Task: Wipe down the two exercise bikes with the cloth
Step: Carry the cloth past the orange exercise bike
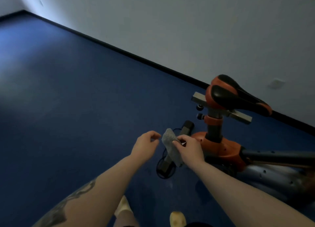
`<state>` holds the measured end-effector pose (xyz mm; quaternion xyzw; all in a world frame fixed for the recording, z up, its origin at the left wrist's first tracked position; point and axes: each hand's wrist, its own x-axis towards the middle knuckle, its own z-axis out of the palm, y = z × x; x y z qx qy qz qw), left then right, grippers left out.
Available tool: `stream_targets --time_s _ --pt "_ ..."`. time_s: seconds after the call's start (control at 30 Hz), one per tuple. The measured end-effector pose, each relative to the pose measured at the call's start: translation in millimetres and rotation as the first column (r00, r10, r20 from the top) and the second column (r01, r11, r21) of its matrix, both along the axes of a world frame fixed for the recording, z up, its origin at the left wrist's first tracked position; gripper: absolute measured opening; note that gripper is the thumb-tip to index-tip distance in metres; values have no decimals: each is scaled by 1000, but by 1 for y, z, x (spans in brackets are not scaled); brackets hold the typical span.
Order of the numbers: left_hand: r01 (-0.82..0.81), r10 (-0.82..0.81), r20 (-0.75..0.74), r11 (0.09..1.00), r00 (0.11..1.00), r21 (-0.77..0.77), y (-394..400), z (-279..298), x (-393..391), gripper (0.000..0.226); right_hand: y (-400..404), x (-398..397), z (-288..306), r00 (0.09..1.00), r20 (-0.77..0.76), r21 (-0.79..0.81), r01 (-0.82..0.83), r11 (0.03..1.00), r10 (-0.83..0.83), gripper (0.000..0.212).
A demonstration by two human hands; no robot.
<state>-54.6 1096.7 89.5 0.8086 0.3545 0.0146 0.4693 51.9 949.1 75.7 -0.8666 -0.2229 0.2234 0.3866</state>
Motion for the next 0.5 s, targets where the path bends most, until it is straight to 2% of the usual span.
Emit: stream_targets --time_s 0.13,0.37,0.5 --pt "56 -56 3 998 998 13 75 -9 16 20 68 12 -6 1000 11 -15 25 1000 -25 10" --pt "259 -254 -73 964 964 65 219 -10 50 21 160 21 -12 954 30 15 299 954 -299 8" --pt "360 -352 -94 929 931 83 267 -6 85 22 192 30 -8 917 3 36 397 917 -398 9"
